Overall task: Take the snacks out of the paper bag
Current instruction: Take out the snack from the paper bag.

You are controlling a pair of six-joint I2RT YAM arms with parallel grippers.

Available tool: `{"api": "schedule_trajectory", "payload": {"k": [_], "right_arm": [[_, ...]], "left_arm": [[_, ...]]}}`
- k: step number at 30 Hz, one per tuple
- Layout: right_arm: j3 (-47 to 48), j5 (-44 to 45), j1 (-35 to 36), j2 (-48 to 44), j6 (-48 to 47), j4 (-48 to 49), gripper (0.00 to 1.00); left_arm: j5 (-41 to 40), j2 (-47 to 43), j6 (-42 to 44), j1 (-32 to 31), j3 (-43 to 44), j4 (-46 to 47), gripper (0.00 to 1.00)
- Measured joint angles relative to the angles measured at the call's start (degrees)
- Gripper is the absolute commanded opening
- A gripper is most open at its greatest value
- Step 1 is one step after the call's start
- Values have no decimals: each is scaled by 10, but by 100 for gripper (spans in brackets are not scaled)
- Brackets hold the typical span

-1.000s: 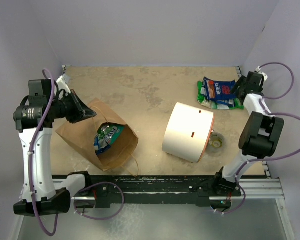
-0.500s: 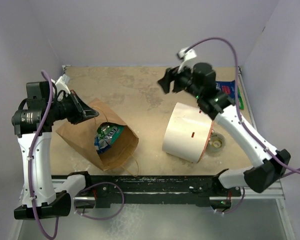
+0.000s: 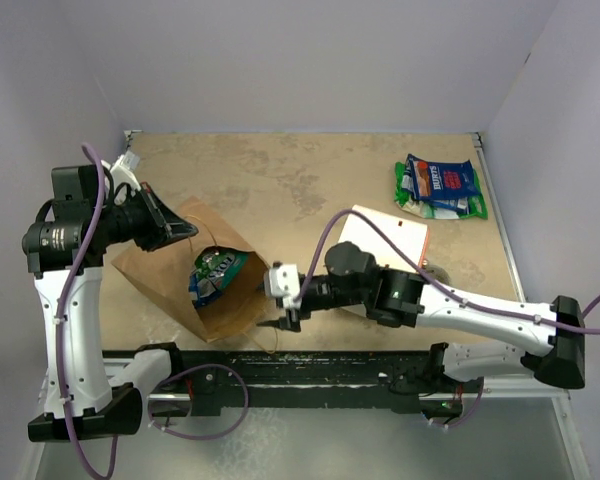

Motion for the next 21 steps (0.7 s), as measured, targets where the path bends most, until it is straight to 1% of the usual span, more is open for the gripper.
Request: {"api": "schedule_trajectory", "payload": {"k": [4,10,12,16,21], "right_arm": [[-24,-14,12,45,-96,56,64],[-15,15,13,193,-222,143,67],[-1,32,13,244,-240,169,69],[34,81,12,335,-242,237,69],[62,127,3,409,-246,300,70]], "left_arm": [[-2,-5,0,0,0,-7,0],[-4,-8,0,0,1,-11,0],[-4,-8,-1,0,1,-11,0],[-4,-16,-10,0,0,-11,0],[-4,-40,-21,0,-9,-12,0]]}}
